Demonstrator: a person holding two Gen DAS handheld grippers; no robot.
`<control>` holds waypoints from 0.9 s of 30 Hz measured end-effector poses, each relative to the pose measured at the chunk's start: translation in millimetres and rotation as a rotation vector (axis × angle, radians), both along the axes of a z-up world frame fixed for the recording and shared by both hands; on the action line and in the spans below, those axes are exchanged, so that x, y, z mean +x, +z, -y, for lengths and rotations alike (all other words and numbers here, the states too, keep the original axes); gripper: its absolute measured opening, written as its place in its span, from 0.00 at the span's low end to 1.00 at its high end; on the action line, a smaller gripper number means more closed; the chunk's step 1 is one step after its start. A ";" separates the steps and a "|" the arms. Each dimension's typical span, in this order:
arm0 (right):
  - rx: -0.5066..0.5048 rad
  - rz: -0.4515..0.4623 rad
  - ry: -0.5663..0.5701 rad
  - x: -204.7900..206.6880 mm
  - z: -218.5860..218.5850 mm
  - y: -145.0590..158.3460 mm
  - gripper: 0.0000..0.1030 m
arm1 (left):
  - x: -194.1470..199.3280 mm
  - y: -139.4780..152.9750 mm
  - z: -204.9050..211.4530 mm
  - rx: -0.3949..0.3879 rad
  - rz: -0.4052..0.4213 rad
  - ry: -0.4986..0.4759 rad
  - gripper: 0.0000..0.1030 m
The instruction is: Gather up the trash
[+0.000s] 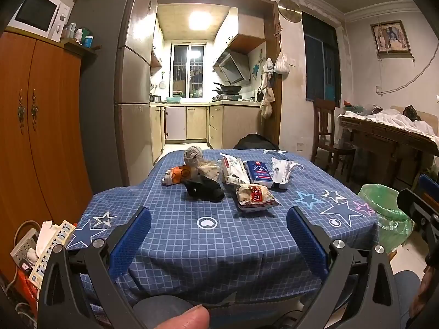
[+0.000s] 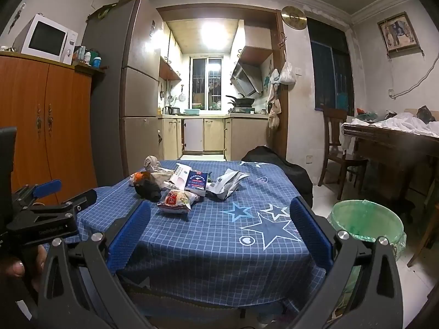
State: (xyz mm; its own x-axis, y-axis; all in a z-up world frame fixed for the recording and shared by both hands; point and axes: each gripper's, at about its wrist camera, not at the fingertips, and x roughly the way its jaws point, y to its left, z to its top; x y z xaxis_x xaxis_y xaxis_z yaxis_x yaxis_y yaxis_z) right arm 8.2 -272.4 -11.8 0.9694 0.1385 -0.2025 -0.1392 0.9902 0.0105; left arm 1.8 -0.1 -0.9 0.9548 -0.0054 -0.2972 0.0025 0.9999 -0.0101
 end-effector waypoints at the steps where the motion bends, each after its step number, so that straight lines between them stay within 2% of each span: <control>1: 0.001 -0.001 0.000 0.6 0.1 -0.1 0.95 | 0.0 0.1 -0.1 0.000 0.000 0.000 0.95; 27: 0.001 -0.012 0.003 1.8 -1.1 -1.2 0.95 | 2.6 -3.4 5.7 0.007 -0.014 -0.012 0.95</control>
